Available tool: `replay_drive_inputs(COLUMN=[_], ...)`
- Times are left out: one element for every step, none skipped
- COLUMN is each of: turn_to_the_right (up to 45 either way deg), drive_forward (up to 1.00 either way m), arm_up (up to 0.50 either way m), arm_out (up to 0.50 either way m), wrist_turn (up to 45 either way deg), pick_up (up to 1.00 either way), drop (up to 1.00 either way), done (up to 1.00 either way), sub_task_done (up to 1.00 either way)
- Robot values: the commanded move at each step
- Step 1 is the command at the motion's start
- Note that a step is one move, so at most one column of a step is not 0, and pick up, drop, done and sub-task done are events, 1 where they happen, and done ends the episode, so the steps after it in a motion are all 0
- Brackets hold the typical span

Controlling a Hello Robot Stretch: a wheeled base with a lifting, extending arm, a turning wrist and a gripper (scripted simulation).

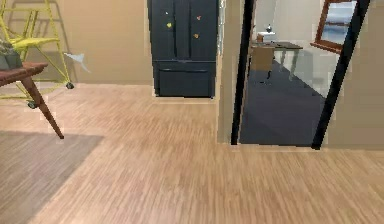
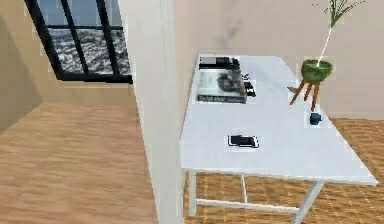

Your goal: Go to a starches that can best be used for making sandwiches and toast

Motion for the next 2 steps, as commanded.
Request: replay_drive_inputs(turn_to_the_right=[0.0, -27.0], drive_forward=[0.2, 0.0], arm_up=[0.0, 0.0], arm_out=[0.0, 0.0], wrist_turn=[0.0, 0.0], pick_up=[0.0, 0.0], drop=[0.0, 0.0], done=[0.0, 0.0], sub_task_done=[0.0, 0.0])
